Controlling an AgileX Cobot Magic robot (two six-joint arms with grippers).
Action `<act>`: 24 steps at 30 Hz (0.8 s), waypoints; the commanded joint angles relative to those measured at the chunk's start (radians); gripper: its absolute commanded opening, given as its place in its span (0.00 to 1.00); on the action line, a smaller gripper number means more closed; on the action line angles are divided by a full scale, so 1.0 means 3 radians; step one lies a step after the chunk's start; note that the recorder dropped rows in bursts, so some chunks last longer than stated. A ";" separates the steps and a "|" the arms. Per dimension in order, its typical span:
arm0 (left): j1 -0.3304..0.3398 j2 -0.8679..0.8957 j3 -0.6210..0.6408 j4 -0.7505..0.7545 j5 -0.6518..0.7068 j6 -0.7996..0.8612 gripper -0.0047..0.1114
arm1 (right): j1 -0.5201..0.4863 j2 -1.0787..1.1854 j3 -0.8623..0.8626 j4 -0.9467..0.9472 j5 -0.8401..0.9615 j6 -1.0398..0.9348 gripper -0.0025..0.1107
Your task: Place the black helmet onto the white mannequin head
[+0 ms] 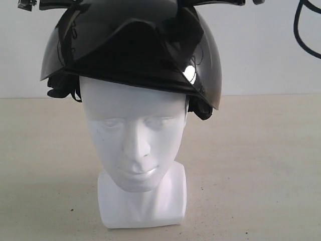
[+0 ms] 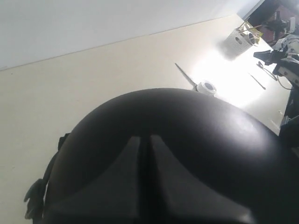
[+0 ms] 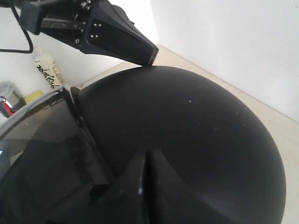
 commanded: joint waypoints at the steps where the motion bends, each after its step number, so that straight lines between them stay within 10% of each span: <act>1: -0.0053 -0.0099 0.0053 0.0252 0.0258 -0.0116 0.08 | 0.0025 -0.0061 0.0019 -0.0064 0.0393 0.0105 0.02; 24: -0.0053 -0.0400 0.0335 0.0115 0.0197 0.0065 0.08 | 0.0025 -0.0174 0.0019 -0.0034 0.0624 0.0176 0.02</act>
